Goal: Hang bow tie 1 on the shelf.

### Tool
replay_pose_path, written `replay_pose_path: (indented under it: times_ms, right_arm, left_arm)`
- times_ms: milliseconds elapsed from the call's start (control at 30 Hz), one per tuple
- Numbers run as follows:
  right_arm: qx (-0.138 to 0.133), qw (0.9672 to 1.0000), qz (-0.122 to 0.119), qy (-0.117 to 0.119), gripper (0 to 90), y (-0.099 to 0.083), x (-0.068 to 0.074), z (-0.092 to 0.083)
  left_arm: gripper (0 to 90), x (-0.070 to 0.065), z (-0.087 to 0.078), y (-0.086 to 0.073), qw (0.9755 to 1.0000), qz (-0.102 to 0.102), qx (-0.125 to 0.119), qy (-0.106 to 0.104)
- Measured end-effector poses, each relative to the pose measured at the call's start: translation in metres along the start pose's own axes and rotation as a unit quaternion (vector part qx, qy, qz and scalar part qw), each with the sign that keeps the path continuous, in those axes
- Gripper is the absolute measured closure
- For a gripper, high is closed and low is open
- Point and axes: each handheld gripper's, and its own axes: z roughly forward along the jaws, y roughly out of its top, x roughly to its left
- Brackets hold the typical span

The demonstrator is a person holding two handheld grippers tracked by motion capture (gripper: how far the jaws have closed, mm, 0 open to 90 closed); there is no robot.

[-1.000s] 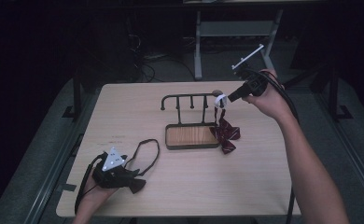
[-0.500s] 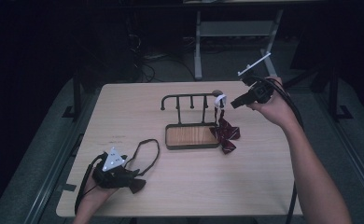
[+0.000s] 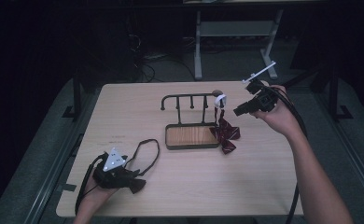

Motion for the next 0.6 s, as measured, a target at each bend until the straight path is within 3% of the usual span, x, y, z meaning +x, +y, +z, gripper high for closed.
replay_pose_path:
  times_ms: [600]
  right_arm:
    - [0.006, 0.9998, 0.011, 0.015, 65.4, -0.022, -0.002, 0.012]
  left_arm:
    - [30.4, 0.001, 0.001, -0.001, 1.0, -0.004, 0.001, 0.0]
